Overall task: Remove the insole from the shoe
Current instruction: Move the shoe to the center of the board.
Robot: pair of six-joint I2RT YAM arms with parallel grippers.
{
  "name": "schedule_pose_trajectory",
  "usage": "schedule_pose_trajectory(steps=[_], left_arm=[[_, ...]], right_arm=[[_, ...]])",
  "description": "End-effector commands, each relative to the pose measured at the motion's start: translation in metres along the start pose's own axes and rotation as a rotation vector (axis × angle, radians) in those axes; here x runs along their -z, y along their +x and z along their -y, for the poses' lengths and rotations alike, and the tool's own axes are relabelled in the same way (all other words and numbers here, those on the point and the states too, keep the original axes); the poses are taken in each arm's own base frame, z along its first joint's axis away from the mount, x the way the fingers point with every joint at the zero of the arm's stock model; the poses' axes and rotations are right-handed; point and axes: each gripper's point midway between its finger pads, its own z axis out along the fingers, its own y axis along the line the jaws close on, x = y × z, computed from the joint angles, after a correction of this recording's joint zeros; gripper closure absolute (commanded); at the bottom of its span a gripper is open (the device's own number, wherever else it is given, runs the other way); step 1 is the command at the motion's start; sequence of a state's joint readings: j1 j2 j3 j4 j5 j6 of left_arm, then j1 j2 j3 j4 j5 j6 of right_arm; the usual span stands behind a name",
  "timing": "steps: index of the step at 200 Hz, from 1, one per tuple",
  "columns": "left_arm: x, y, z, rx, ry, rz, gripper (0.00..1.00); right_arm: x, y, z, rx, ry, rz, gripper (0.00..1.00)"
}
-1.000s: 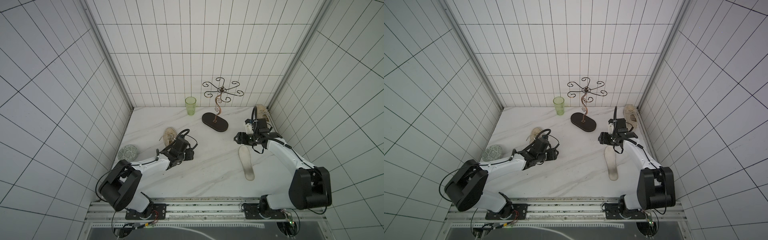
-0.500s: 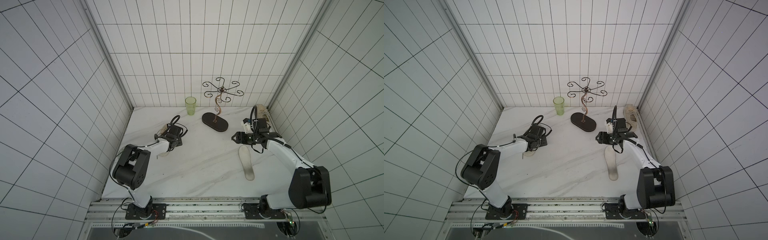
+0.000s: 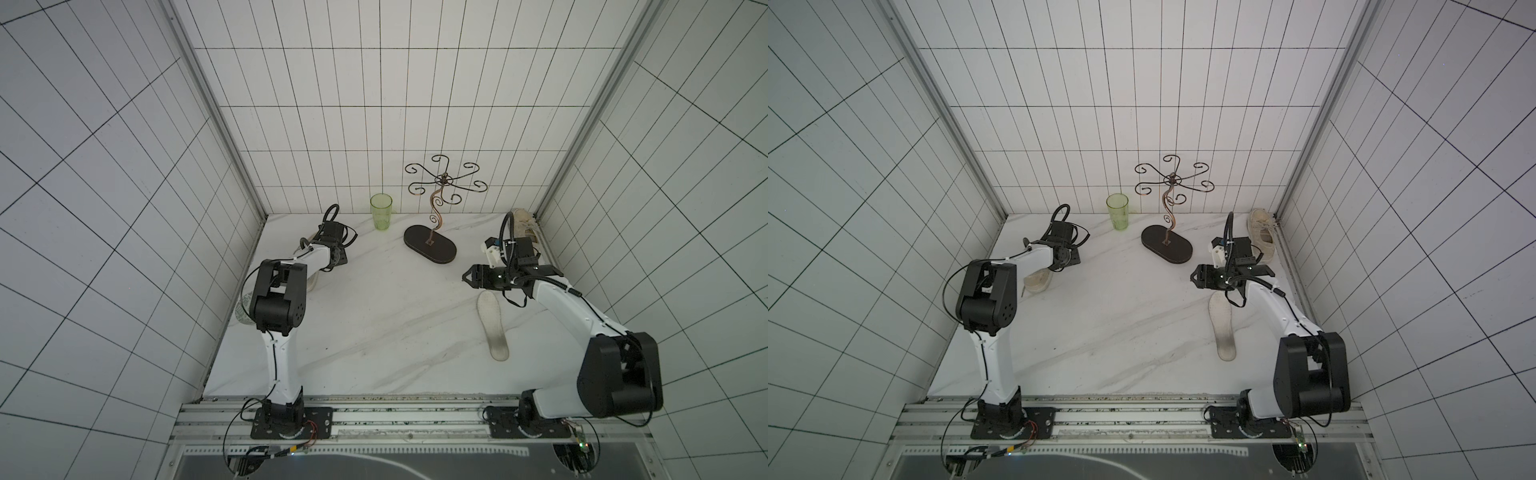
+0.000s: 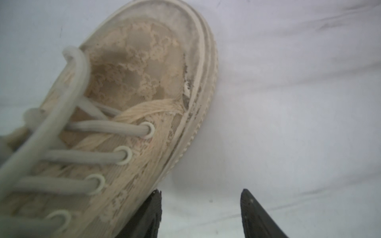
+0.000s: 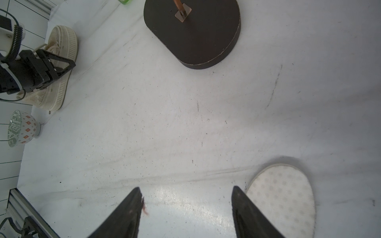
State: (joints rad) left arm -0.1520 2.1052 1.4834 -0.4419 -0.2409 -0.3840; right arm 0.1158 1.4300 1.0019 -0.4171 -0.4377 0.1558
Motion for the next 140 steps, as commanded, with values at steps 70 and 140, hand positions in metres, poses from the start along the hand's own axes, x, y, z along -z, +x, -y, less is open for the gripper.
schedule_pose_trajectory(steps=[70,140], left_arm=[[-0.054,-0.070,-0.037,0.033,-0.001,-0.030,0.39],[0.034,-0.039,-0.026,0.018,0.103,0.011,0.39]], right_arm=[[-0.015,0.018,0.019,0.002,0.031,-0.072,0.31],[-0.030,0.070,0.059,-0.003,0.372,-0.224,0.34]])
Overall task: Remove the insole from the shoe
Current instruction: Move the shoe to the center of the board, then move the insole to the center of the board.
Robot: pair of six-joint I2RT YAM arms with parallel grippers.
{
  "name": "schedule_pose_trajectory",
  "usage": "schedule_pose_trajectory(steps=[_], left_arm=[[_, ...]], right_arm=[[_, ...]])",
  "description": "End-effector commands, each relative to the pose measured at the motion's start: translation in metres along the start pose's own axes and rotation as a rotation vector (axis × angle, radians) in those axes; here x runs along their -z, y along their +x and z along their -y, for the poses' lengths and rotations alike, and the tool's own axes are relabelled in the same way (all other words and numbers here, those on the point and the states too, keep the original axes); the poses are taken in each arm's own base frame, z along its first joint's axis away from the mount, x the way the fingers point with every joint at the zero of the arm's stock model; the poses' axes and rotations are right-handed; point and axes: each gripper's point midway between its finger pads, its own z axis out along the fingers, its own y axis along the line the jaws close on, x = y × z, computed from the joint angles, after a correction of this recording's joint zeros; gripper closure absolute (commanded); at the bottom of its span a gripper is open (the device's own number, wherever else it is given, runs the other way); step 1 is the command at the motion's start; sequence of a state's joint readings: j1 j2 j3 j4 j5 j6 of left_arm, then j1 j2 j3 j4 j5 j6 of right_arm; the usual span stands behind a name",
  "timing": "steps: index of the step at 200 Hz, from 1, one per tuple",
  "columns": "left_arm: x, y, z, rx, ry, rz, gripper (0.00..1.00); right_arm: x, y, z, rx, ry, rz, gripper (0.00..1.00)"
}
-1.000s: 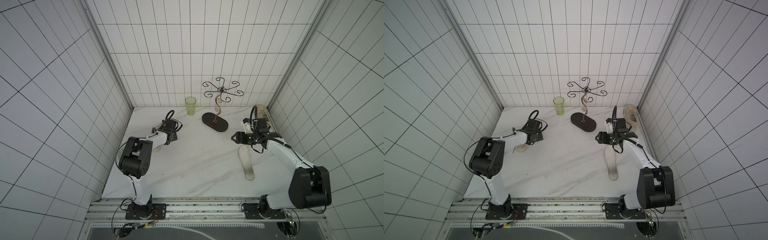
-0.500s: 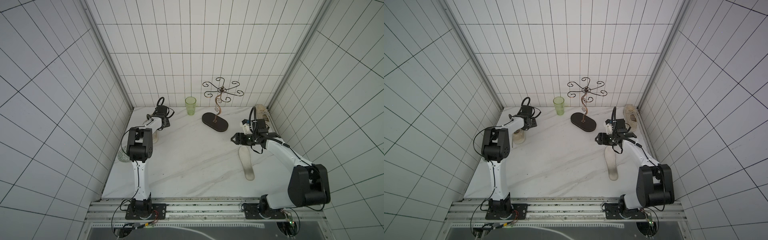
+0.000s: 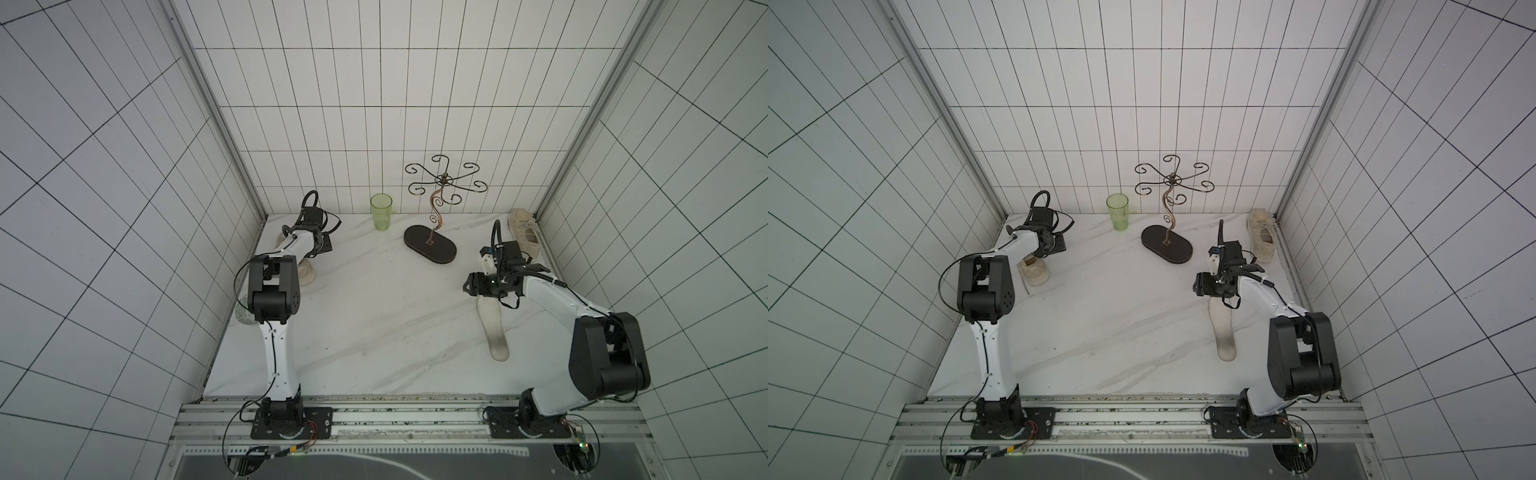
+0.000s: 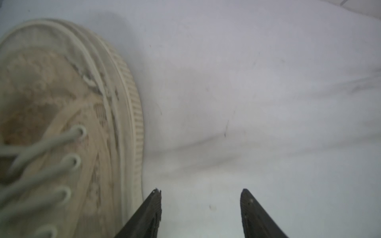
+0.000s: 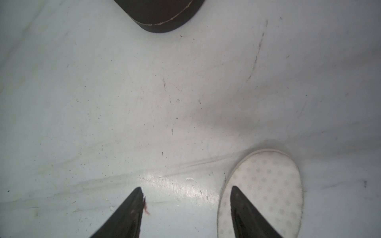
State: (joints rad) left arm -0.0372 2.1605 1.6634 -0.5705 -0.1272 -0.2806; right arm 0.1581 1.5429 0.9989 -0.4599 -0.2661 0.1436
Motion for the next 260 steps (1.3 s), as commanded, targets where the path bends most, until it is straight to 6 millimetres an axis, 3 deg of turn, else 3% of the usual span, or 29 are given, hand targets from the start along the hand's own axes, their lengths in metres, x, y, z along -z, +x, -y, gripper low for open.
schedule_pose_trajectory(steps=[1,32,59,79,110,133,151,174,206,220,237,260], left_arm=[[0.038,0.003,0.005,0.024,0.062,0.050,0.39],[0.044,0.042,-0.011,0.040,0.056,0.009,0.39],[0.033,0.071,-0.022,0.060,0.059,-0.074,0.39],[0.030,0.079,-0.030,0.038,0.028,-0.085,0.39],[0.024,0.073,-0.058,-0.002,-0.084,-0.089,0.39],[0.019,0.065,-0.082,-0.006,-0.145,-0.083,0.39],[0.014,0.057,-0.095,0.009,-0.166,-0.077,0.39],[0.010,0.040,-0.101,0.019,-0.170,-0.051,0.39],[0.010,0.013,-0.099,0.011,-0.176,-0.005,0.39],[0.014,0.007,-0.093,0.020,-0.146,0.002,0.39],[0.026,0.003,-0.082,0.041,-0.089,0.030,0.39],[0.054,-0.003,-0.063,0.077,0.003,0.090,0.39]], right_arm=[[-0.009,0.038,0.027,-0.005,0.207,-0.088,0.34],[-0.010,0.058,0.047,0.012,0.346,-0.135,0.36],[-0.018,0.061,0.046,0.057,0.366,-0.182,0.42],[-0.024,0.066,0.051,0.079,0.392,-0.238,0.46],[-0.033,0.074,0.058,0.088,0.413,-0.299,0.59],[-0.037,0.078,0.065,0.089,0.442,-0.333,0.62],[-0.035,0.077,0.075,0.080,0.470,-0.339,0.69],[-0.026,0.073,0.089,0.064,0.496,-0.332,0.75],[-0.019,0.071,0.101,0.050,0.497,-0.327,0.76],[-0.019,0.070,0.102,0.044,0.488,-0.326,0.71],[-0.015,0.062,0.096,0.035,0.460,-0.295,0.54],[0.010,0.022,0.087,-0.009,0.425,-0.144,0.42]])
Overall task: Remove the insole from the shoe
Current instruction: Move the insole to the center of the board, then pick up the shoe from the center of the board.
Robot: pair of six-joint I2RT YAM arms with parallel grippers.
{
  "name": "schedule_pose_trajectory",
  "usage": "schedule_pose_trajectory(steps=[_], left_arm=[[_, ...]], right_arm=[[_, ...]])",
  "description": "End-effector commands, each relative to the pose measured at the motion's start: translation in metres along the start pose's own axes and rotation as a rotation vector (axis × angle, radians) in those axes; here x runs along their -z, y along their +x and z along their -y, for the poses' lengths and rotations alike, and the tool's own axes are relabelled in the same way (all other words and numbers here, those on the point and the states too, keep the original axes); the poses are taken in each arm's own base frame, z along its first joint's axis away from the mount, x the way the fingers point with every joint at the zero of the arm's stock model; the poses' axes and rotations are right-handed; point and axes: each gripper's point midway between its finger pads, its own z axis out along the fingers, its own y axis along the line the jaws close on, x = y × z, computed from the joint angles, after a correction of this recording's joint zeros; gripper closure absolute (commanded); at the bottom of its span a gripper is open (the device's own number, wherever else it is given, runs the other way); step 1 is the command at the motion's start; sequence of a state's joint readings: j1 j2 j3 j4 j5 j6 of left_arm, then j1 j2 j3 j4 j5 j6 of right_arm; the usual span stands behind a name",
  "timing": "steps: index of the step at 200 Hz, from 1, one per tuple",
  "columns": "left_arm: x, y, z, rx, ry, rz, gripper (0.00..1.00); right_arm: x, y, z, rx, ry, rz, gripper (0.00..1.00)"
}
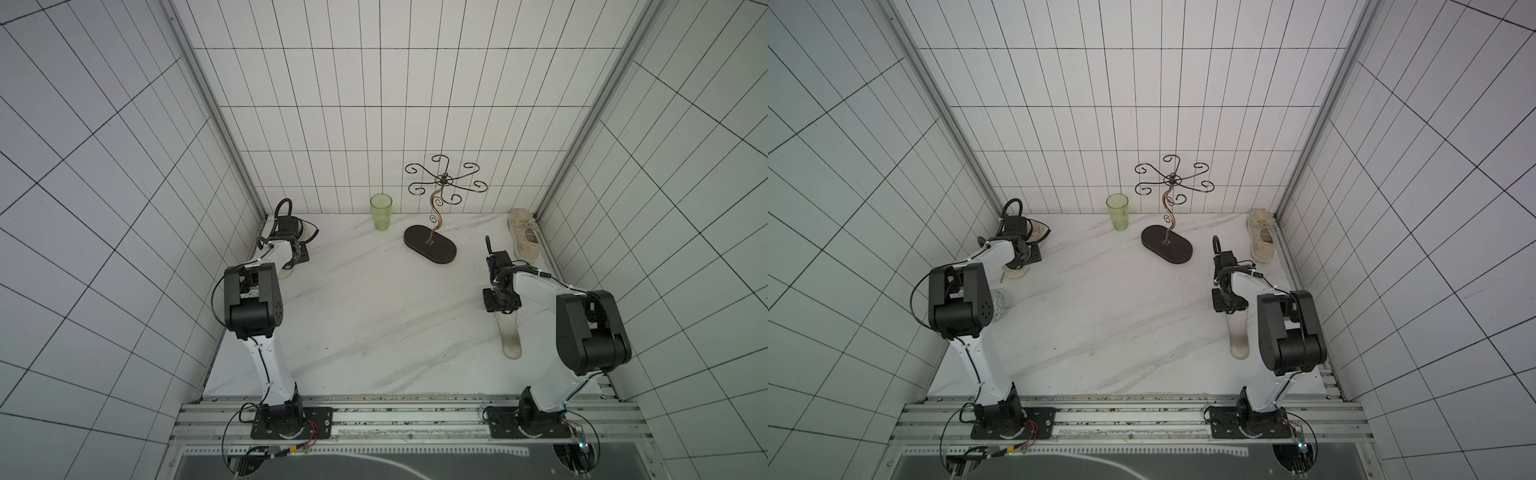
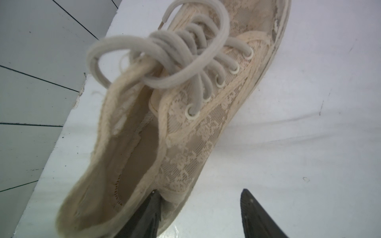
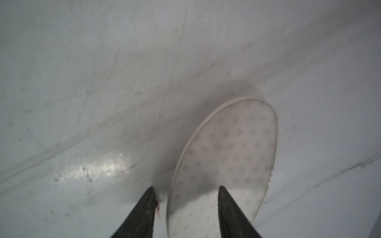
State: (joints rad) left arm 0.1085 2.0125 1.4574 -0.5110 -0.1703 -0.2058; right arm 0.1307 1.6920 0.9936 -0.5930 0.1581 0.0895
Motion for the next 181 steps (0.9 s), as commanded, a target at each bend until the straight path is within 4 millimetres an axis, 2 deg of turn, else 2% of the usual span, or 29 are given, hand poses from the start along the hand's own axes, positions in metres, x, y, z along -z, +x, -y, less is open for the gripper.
schedule_pose_trajectory(steps=[1,14,34,42,56,87,105,129,156,181], left_arm=[[0.039,-0.013,0.024,0.034,0.130,0.073,0.39],[0.058,-0.015,0.035,0.045,0.186,0.103,0.39],[0.087,-0.011,0.054,0.060,0.300,0.132,0.39],[0.098,-0.007,0.064,0.056,0.366,0.139,0.39],[0.114,0.003,0.077,0.075,0.447,0.142,0.39],[0.143,0.028,0.103,0.049,0.573,0.145,0.39],[0.159,0.043,0.111,0.042,0.633,0.146,0.39],[0.177,0.063,0.115,0.031,0.701,0.156,0.39],[0.194,0.086,0.113,0.038,0.744,0.166,0.38],[0.201,0.106,0.111,0.023,0.764,0.166,0.38]], right_arm=[[0.036,-0.024,0.007,-0.051,-0.041,0.091,0.42],[0.064,-0.049,0.022,-0.124,-0.062,0.202,0.38],[0.101,-0.082,0.055,-0.223,-0.063,0.341,0.37],[0.111,-0.094,0.069,-0.255,-0.063,0.383,0.36],[0.115,-0.114,0.090,-0.297,-0.085,0.422,0.37],[0.099,-0.167,0.130,-0.323,-0.089,0.444,0.48],[0.089,-0.201,0.146,-0.313,-0.078,0.460,0.55],[0.073,-0.240,0.159,-0.290,-0.061,0.464,0.58],[0.047,-0.264,0.164,-0.256,-0.044,0.426,0.60],[0.031,-0.272,0.166,-0.241,-0.027,0.425,0.63]])
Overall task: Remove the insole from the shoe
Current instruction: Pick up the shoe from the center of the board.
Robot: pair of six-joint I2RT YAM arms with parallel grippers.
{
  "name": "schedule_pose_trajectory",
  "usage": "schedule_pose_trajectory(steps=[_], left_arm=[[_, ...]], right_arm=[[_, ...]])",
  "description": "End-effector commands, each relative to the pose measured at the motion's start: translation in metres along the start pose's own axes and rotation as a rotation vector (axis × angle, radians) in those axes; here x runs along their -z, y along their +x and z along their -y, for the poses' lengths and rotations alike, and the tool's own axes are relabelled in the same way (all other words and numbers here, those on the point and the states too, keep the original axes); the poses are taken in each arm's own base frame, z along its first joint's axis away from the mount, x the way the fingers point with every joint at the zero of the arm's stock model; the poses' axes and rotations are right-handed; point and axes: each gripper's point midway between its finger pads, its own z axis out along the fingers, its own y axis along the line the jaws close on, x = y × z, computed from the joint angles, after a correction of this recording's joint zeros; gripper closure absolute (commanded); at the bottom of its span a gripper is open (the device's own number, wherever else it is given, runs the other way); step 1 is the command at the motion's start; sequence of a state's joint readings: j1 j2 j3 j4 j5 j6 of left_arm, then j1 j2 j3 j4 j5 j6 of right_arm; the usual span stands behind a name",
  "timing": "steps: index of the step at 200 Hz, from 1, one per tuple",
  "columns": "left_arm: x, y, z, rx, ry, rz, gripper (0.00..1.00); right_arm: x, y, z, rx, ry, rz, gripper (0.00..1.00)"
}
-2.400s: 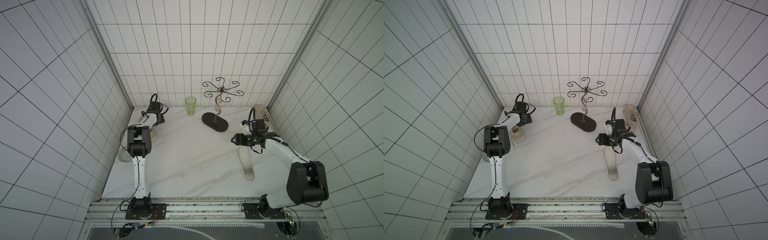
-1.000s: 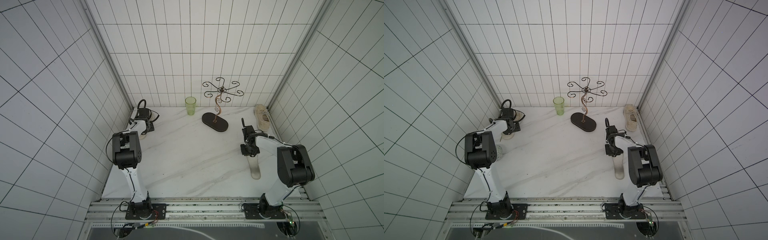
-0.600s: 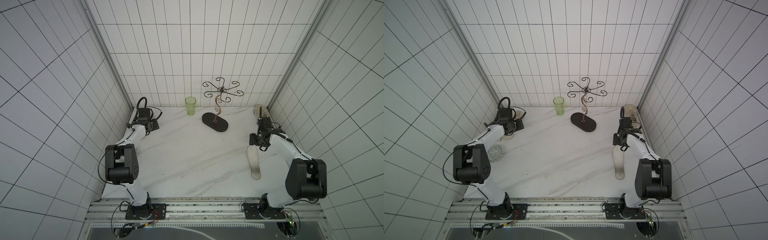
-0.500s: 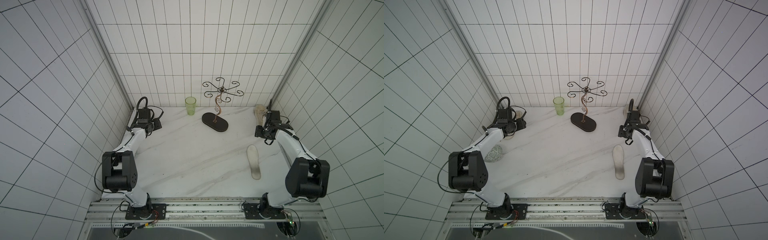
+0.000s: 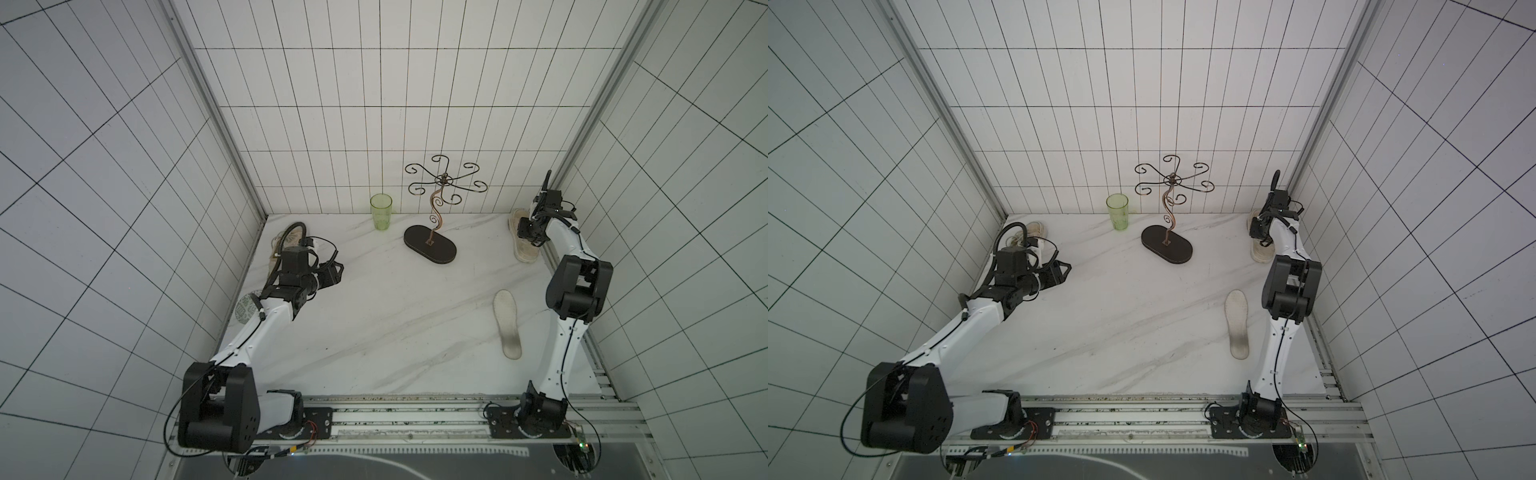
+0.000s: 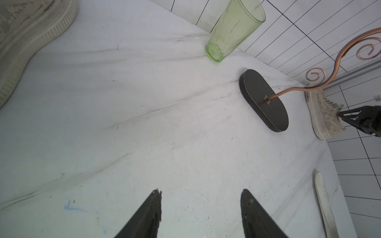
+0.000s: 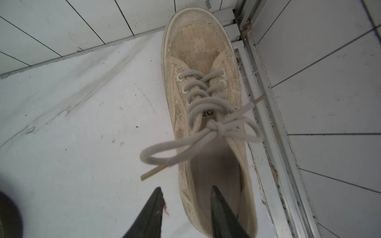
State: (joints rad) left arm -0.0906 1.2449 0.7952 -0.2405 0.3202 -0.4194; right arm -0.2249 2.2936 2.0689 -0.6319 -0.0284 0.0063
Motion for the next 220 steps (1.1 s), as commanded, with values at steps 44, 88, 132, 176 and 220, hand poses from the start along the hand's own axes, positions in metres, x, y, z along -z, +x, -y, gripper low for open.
schedule_pose_trajectory(steps=[44,88,132,176,220], left_arm=[[0.011,0.036,0.015,-0.015,0.077,-0.030,0.38],[0.011,0.037,0.014,-0.013,0.065,-0.027,0.38],[0.011,0.038,0.014,-0.013,0.068,-0.020,0.38],[0.010,0.033,0.020,-0.011,0.085,-0.008,0.37],[0.009,0.035,0.025,-0.017,0.105,-0.027,0.38]], right_arm=[[-0.023,0.000,0.005,0.061,0.007,-0.032,0.80],[-0.025,-0.002,-0.002,0.059,-0.033,-0.024,1.00],[0.073,-0.048,0.008,-0.002,0.019,0.157,1.00],[0.171,0.005,-0.014,-0.033,-0.037,0.146,1.00],[0.224,0.110,-0.063,0.047,-0.125,0.062,1.00]])
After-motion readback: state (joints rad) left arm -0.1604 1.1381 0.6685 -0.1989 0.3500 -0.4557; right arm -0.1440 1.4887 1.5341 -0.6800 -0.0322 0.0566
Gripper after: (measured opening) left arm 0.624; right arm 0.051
